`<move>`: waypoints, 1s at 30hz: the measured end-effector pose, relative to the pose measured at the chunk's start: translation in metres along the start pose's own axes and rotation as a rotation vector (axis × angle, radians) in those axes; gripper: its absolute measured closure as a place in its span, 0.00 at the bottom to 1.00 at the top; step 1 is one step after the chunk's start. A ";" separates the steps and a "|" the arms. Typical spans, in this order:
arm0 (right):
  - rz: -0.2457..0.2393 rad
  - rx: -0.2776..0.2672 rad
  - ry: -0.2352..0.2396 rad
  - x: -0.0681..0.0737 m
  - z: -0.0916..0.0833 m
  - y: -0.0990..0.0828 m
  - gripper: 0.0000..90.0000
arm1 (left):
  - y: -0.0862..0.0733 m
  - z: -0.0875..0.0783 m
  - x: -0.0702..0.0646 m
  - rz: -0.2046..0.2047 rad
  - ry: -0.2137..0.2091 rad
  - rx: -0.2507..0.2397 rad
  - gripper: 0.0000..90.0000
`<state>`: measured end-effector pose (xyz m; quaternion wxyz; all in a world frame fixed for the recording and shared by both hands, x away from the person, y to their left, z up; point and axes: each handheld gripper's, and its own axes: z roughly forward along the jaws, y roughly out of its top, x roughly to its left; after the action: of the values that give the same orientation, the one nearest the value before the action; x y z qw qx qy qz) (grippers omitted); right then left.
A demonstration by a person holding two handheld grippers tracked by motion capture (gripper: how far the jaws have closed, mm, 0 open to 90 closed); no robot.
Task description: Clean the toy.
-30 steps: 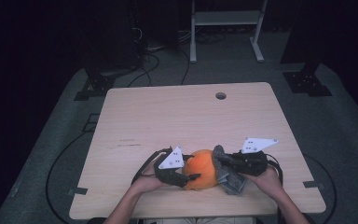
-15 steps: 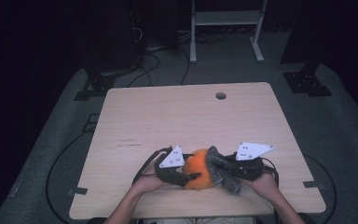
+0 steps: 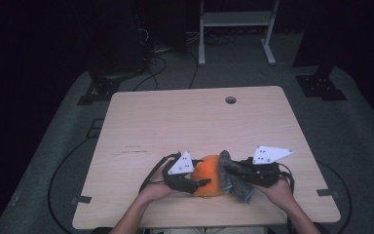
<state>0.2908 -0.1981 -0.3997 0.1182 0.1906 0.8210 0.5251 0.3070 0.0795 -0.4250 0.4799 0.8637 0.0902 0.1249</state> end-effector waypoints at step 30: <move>-0.085 0.039 -0.012 0.012 0.004 0.009 0.87 | 0.005 0.002 -0.006 0.012 0.008 0.013 0.42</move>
<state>0.2835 -0.1859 -0.3935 0.1418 0.1609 0.8377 0.5023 0.3017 0.0736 -0.4219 0.4733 0.8667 0.0876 0.1307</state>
